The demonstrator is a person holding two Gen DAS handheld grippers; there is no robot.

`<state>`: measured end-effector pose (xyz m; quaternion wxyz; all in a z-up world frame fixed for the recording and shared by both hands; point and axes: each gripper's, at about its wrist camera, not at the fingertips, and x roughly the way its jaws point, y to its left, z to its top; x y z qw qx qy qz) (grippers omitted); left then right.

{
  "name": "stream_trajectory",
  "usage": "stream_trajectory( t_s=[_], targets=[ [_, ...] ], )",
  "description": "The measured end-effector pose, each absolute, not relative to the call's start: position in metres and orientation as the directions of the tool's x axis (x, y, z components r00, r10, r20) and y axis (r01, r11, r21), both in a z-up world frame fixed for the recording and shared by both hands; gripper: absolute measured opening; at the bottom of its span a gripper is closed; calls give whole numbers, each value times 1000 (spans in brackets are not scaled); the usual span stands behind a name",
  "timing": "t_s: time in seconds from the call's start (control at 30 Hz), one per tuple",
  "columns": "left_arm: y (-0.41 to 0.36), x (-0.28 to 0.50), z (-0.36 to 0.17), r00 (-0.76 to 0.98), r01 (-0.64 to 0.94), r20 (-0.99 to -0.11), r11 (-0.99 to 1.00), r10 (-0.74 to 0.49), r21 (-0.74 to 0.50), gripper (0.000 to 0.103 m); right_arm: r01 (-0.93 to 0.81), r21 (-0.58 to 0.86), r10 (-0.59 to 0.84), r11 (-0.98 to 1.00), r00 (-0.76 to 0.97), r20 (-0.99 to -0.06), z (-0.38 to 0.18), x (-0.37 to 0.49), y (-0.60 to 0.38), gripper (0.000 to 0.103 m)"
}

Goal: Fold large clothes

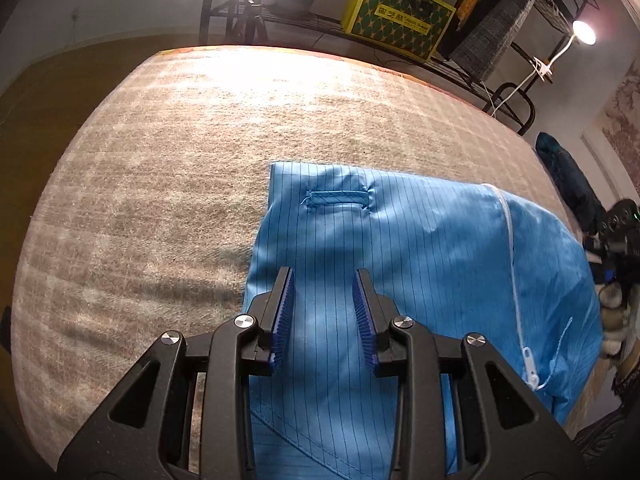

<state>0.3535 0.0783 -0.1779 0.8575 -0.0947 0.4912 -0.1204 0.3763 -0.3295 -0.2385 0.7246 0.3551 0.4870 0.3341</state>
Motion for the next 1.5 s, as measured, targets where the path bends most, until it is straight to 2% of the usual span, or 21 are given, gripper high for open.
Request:
stream_trajectory(
  t_s=[0.03, 0.13, 0.23, 0.3, 0.33, 0.37, 0.43, 0.5, 0.57, 0.67, 0.73, 0.83, 0.97, 1.1, 1.17, 1.23, 1.33, 1.4, 1.43, 1.5],
  targets=[
    [78, 355, -179, 488, 118, -820, 954, -299, -277, 31, -126, 850, 837, 511, 300, -458, -242, 380, -329, 54],
    [77, 356, -181, 489, 120, -819, 953, -301, -279, 30, -113, 878, 861, 465, 287, -420, -254, 393, -318, 40],
    [77, 357, -183, 490, 117, -818, 953, -300, -279, 31, -94, 899, 869, 428, 315, -381, -257, 407, -315, 37],
    [77, 356, -184, 494, 118, -817, 954, -297, -275, 31, -55, 916, 868, 396, 346, -355, -260, 410, -326, 23],
    [77, 356, -184, 497, 119, -815, 954, -297, -275, 31, -45, 916, 862, 399, 359, -358, -256, 402, -337, 11],
    [77, 355, -185, 500, 121, -814, 954, -297, -274, 31, -53, 902, 847, 429, 371, -381, -253, 401, -339, 3],
    [78, 356, -185, 502, 128, -812, 954, -298, -271, 31, -122, 823, 789, 555, 393, -473, -236, 400, -335, 1],
    [79, 356, -186, 502, 129, -811, 953, -300, -273, 31, -170, 667, 664, 725, 429, -612, -219, 401, -329, 0],
    [79, 357, -185, 501, 127, -813, 955, -296, -269, 31, -171, 546, 556, 820, 468, -687, -210, 401, -330, 0],
    [79, 358, -178, 501, 129, -815, 956, -291, -262, 31, -170, 573, 573, 802, 489, -657, -192, 390, -347, 3],
    [81, 359, -170, 518, 133, -803, 955, -295, -265, 31, -239, 533, 574, 812, 497, -651, -169, 375, -341, 6],
    [84, 365, -158, 546, 130, -775, 946, -318, -297, 31, -362, 472, 595, 804, 475, -649, -148, 350, -310, 22],
    [72, 378, -151, 562, 161, -758, 943, -331, -292, 31, -432, 409, 576, 804, 398, -714, -158, 332, -274, 22],
    [56, 399, -167, 532, 188, -793, 955, -296, -231, 31, -423, 329, 483, 844, 336, -809, -187, 319, -266, 20],
    [54, 408, -181, 507, 179, -822, 964, -260, -195, 35, -405, 343, 488, 848, 339, -804, -192, 310, -272, 19],
    [58, 412, -185, 512, 174, -811, 959, -283, -225, 37, -412, 317, 467, 854, 341, -815, -191, 303, -272, 17],
    [60, 410, -180, 499, 189, -821, 960, -277, -208, 37, -413, 287, 436, 864, 332, -836, -183, 296, -277, 15],
    [63, 402, -172, 507, 203, -818, 960, -273, -195, 37, -382, 287, 426, 878, 355, -832, -175, 297, -283, 17],
    [66, 393, -166, 512, 215, -812, 957, -280, -194, 37, -378, 300, 441, 876, 372, -817, -166, 296, -290, 21],
    [70, 375, -160, 508, 235, -808, 951, -296, -200, 37, -395, 327, 480, 858, 393, -784, -149, 285, -295, 22]
  ],
)
